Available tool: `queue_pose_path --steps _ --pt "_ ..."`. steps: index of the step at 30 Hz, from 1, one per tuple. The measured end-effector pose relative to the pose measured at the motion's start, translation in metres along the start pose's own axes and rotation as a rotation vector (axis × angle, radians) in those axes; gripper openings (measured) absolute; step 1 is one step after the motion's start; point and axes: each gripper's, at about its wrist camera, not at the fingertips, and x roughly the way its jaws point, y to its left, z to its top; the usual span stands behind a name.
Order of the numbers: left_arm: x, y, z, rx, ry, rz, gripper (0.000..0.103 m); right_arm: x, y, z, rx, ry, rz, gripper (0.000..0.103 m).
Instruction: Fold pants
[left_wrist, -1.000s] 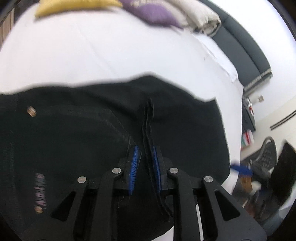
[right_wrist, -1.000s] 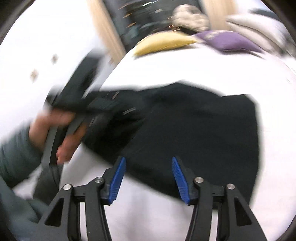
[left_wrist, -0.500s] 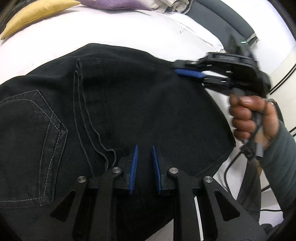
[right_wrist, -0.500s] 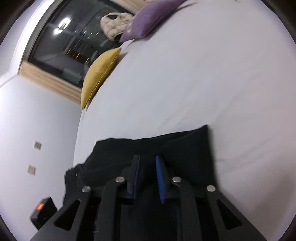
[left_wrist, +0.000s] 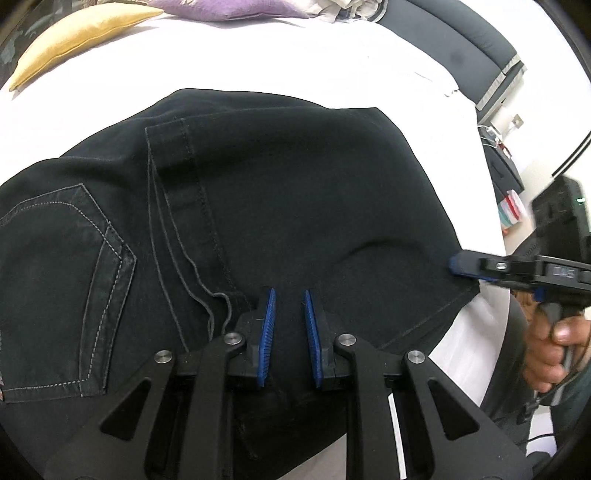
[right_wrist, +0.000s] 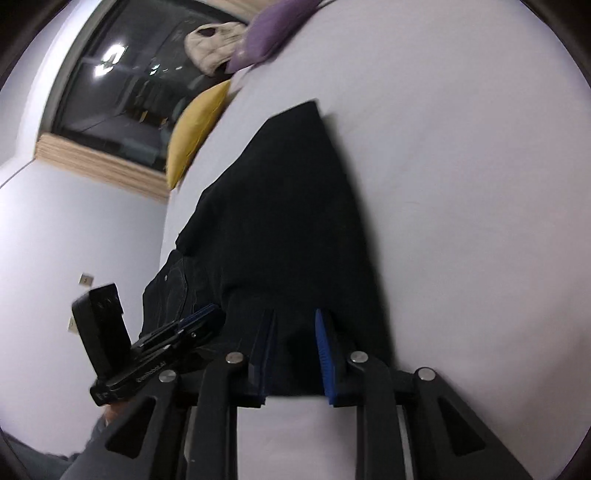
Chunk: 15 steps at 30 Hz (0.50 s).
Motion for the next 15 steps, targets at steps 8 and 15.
queue_pose_path --steps 8,15 --pt "-0.014 0.032 0.001 -0.013 -0.002 -0.012 0.016 0.016 0.025 -0.005 -0.054 0.097 0.047 0.054" --pt "-0.038 0.045 -0.008 -0.053 -0.027 -0.023 0.016 0.0 0.026 -0.012 -0.083 0.053 -0.026 0.045"
